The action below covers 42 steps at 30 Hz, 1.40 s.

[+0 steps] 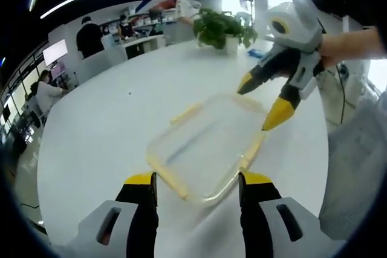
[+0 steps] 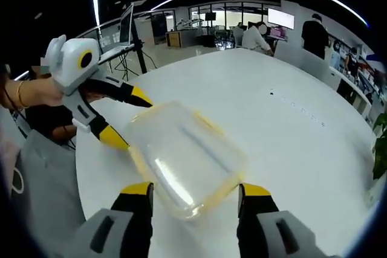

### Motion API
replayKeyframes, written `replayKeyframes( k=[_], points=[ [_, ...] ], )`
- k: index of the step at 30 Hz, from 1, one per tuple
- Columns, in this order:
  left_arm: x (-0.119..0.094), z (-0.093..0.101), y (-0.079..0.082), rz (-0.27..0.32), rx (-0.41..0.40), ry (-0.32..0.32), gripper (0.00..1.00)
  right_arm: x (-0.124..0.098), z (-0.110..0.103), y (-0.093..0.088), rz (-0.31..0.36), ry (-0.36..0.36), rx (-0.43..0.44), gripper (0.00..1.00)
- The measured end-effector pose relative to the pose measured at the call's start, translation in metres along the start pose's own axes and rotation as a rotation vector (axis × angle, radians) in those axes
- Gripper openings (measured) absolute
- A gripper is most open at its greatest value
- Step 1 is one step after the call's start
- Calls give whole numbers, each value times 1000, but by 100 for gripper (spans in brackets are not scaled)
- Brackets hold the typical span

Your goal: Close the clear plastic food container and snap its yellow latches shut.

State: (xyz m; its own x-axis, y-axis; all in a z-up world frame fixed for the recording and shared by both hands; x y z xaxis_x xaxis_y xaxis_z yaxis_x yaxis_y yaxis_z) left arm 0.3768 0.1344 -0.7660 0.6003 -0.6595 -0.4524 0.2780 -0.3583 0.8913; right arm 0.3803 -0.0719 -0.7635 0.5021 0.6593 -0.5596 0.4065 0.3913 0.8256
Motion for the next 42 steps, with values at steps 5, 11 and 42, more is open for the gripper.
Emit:
replayKeyframes(
  k=[5, 11, 42],
  points=[
    [4, -5, -1, -8, -5, 3, 51, 5, 5, 2, 6, 3, 9, 55],
    [7, -12, 0, -15, -5, 4, 51, 10, 8, 5, 18, -2, 23, 55],
    [29, -40, 8, -8, -25, 19, 50, 29, 35, 21, 21, -11, 28, 54]
  ],
)
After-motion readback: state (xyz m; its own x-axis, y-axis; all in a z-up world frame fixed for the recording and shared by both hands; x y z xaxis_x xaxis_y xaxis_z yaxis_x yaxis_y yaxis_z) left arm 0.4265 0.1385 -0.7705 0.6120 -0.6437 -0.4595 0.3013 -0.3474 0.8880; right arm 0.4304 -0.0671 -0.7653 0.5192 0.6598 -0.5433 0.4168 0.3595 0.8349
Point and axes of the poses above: the point that each gripper's makers call its tool centre point, and the gripper's own axes: x roughly forward along the fingers, z roughly to its right, y roughly out of its top, the point moved 8 cm from there along -x, roughly backward along the fingers, and after that the axes turned 12 degrees about z, right-handed, at the moved point
